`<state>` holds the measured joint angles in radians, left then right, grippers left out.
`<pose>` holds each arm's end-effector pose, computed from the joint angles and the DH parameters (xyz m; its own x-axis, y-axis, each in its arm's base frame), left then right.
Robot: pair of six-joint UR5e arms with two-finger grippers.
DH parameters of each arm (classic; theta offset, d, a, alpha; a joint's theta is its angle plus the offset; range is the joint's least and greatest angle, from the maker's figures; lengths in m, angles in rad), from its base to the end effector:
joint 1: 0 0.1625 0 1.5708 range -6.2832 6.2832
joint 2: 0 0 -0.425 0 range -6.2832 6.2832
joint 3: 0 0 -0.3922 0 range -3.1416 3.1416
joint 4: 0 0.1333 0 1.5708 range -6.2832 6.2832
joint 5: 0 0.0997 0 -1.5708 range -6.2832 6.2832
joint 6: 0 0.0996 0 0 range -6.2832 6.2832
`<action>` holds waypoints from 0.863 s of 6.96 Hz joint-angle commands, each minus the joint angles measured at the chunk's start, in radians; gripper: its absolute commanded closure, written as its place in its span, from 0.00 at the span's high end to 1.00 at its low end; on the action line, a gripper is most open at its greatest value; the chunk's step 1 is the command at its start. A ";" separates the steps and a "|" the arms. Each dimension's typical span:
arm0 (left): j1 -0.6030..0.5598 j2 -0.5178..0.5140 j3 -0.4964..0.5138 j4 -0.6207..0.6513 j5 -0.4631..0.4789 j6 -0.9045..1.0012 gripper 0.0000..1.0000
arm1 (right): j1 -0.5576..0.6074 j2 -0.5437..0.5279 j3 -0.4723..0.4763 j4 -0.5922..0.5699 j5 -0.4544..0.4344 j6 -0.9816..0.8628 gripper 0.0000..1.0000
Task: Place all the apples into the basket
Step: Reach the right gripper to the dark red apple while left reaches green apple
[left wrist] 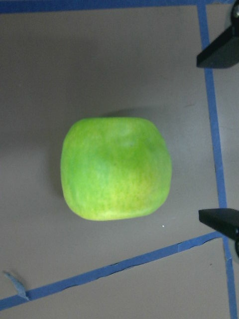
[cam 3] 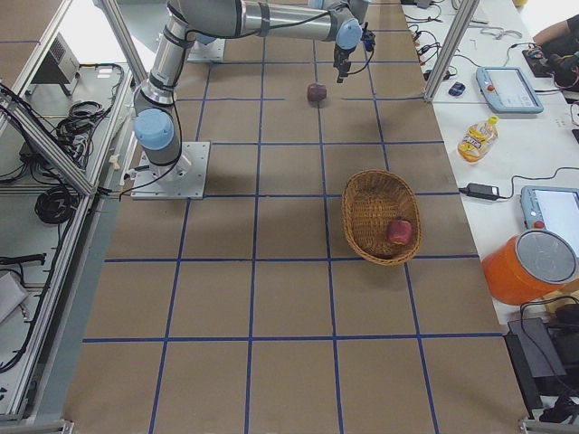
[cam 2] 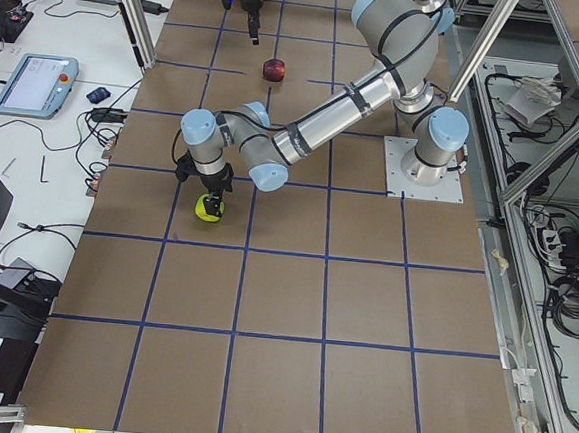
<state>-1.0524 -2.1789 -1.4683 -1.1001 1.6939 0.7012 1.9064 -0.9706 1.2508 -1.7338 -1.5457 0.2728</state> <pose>0.2328 -0.6525 0.2191 -0.9797 0.1872 -0.0712 0.1791 0.9781 0.1058 0.3602 -0.6203 0.2942 -0.9981 -0.0617 0.0075 -0.0604 0.9910 0.1193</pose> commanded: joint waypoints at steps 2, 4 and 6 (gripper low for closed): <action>0.003 -0.057 0.017 0.039 -0.071 0.009 0.83 | 0.042 0.020 0.164 -0.199 0.003 0.074 1.00; -0.011 -0.020 0.026 0.042 -0.069 0.014 0.00 | 0.045 0.021 0.269 -0.277 0.007 0.077 1.00; -0.037 0.092 0.029 -0.228 -0.098 -0.111 0.00 | 0.055 0.021 0.274 -0.277 0.012 0.075 1.00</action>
<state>-1.0703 -2.1595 -1.4400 -1.1583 1.6179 0.6810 1.9533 -0.9495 1.5157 -2.0065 -1.5362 0.3488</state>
